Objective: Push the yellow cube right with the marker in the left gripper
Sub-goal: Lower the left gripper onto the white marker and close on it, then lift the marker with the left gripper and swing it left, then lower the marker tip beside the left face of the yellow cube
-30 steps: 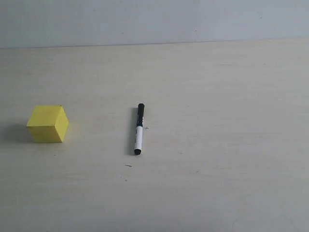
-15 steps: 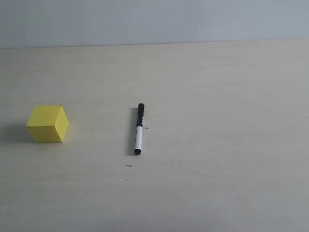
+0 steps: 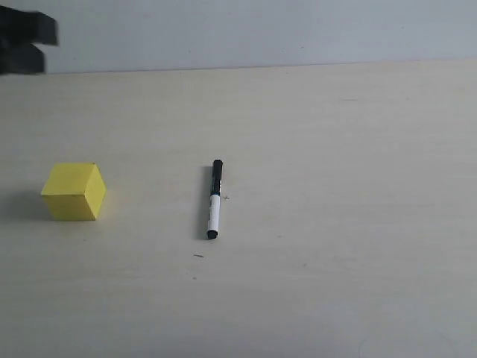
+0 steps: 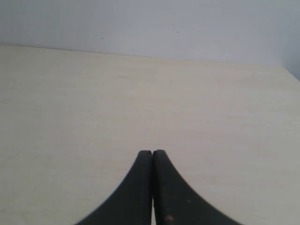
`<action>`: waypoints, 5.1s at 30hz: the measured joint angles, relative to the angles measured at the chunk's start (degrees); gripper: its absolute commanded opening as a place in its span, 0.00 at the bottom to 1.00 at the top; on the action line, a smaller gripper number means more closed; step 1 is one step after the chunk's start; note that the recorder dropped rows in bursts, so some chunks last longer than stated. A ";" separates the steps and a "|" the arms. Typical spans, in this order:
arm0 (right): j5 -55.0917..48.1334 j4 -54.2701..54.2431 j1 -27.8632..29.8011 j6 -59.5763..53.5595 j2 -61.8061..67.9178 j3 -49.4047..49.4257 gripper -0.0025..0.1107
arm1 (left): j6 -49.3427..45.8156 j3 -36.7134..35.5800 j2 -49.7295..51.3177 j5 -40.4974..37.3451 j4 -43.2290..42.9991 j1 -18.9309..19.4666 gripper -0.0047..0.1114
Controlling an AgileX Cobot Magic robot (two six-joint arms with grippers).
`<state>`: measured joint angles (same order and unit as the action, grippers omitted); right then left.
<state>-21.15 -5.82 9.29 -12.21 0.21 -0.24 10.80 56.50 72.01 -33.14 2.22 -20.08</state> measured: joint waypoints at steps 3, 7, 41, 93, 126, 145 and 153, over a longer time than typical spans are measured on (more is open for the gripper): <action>0.00 0.00 0.00 0.00 0.00 0.00 0.02 | -0.87 9.44 15.26 -11.61 0.00 -8.89 0.04; 0.00 0.00 0.00 0.00 0.00 0.00 0.02 | 0.20 19.40 30.45 -17.80 0.00 -16.64 0.04; 0.00 -0.21 0.00 0.00 0.00 0.00 0.02 | 8.18 34.01 52.79 -19.27 1.29 -21.19 0.53; 0.00 -0.21 0.00 0.00 0.00 0.00 0.02 | -2.43 19.34 20.03 -29.68 -24.99 -4.00 0.04; 0.00 -0.21 0.00 0.00 0.00 0.00 0.02 | -80.88 -2.39 30.44 4.16 -24.54 20.39 0.04; 0.00 -0.21 0.00 0.00 0.00 0.00 0.02 | -96.23 -2.69 31.47 4.90 -7.16 24.94 0.04; 0.00 -0.21 0.00 0.00 0.00 0.00 0.02 | -98.83 -2.69 31.47 4.90 -5.35 24.94 0.04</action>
<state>-21.15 -6.03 9.29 -12.21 0.21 -0.24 -88.03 53.81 103.48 -28.24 -3.12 4.86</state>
